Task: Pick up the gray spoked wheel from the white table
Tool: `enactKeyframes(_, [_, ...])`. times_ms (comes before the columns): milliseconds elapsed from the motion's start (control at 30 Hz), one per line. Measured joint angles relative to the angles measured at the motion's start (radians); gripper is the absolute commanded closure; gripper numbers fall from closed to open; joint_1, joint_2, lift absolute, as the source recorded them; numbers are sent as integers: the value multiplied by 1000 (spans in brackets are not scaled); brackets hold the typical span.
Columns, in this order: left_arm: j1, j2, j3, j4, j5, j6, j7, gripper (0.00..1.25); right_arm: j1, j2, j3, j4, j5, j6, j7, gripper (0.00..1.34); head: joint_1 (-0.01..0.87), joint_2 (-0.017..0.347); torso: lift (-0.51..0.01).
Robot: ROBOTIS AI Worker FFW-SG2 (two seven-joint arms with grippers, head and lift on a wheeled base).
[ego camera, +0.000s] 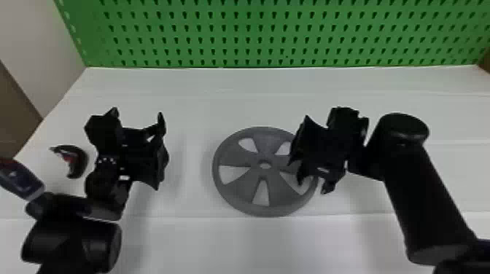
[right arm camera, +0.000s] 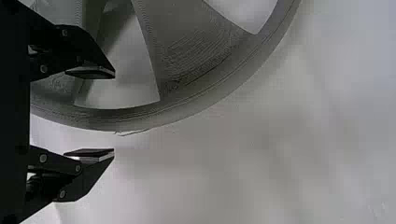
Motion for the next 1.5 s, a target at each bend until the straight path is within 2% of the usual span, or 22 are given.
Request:
enactKeyframes(100, [0, 0, -1, 0, 0, 1, 0, 177, -3, -1, 6, 5, 0, 3, 0, 981, 806, 44, -98])
enactKeyframes(133, [-1, 0, -1, 0, 0, 2, 0, 177, -4, -1, 8, 6, 0, 4, 0, 1006, 806, 44, -98])
enactKeyframes(567, [-1, 0, -2, 0, 0, 5, 0, 177, -22, 0, 26, 12, 32, 27, 0, 1007, 806, 44, -98])
enactKeyframes(1167, [-1, 0, -4, 0, 2, 8, 0, 177, -23, 0, 21, 14, 33, 26, 1, 1007, 806, 44, -98])
enactKeyframes(1400, [3, 0, -1, 0, 3, 8, 0, 177, -40, 1, -19, -2, 26, 86, -2, 1007, 806, 44, -98])
enactKeyframes(1500, [4, 0, 0, 0, 3, 8, 0, 177, -58, 3, -46, -14, 15, 130, -29, 1007, 806, 44, -98])
